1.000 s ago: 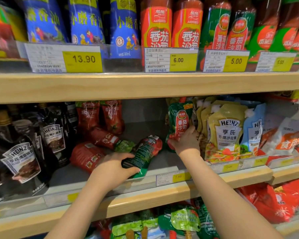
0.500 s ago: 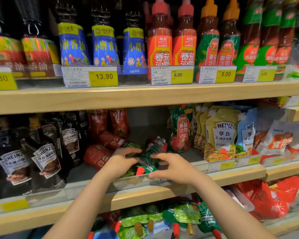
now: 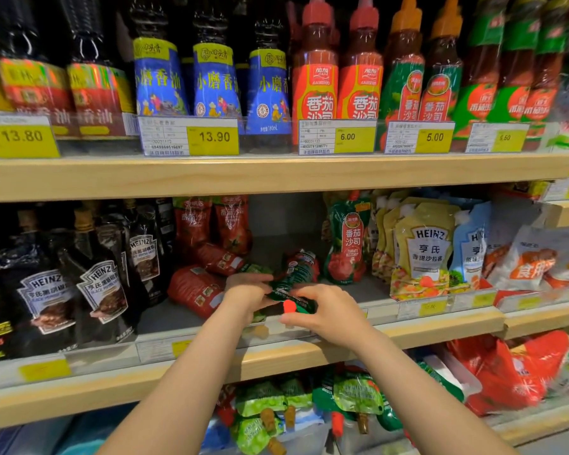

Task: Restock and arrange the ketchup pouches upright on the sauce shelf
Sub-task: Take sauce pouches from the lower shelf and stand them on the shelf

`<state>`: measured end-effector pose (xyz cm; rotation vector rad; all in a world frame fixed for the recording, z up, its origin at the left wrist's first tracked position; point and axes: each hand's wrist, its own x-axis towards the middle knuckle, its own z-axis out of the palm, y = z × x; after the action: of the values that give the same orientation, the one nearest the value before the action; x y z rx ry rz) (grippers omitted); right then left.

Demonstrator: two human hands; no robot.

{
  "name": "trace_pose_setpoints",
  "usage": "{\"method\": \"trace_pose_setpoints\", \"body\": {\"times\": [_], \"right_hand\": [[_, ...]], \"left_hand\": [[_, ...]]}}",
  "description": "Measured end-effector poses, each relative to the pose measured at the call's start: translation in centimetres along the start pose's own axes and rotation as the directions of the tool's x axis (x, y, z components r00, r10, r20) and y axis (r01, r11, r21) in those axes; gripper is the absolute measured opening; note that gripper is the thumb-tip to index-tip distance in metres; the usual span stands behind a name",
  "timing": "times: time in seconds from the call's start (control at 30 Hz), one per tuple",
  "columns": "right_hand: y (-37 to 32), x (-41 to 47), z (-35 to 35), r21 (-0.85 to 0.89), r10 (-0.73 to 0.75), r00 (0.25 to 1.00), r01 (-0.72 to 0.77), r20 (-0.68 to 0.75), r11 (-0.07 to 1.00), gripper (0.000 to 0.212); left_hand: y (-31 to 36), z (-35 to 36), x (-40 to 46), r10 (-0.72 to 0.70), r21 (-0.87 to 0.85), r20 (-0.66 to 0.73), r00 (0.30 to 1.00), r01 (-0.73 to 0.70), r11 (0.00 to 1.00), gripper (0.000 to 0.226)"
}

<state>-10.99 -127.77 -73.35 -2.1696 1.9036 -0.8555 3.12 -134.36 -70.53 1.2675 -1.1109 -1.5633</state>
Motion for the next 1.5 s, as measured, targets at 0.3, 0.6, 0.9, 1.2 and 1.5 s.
{"method": "trace_pose_setpoints", "body": {"times": [0.3,0.6,0.9,1.2,1.5], "right_hand": [[0.5,-0.7,-0.9,0.100,-0.034,0.906,0.083,-0.421,0.991,0.011],[-0.6,-1.0,-5.9,0.411,0.023,0.897,0.179,-0.441,0.894,0.008],[-0.1,2.2,-4.9,0.825,0.374,0.907,-0.055,-0.193,0.562,0.035],[0.1,2.9,-4.3,0.901,0.437,0.879,-0.016,-0.194,0.433,0.047],[-0.3,3.6,-3.7,0.953,0.360,0.916,0.066,-0.175,0.296,0.022]], "left_hand": [[0.1,-0.4,-2.4,0.192,0.076,0.143,0.971,-0.204,0.976,0.028],[-1.1,-0.3,-1.5,0.643,0.473,0.371,0.670,-0.732,0.490,0.024],[-0.3,1.5,-1.3,0.537,0.558,0.328,0.777,-0.619,0.553,0.012],[-2.5,2.3,-1.7,0.638,0.674,0.191,0.746,-0.572,0.468,0.054],[-2.9,2.3,-2.2,0.666,0.733,0.154,0.730,-0.536,0.419,0.058]]}}
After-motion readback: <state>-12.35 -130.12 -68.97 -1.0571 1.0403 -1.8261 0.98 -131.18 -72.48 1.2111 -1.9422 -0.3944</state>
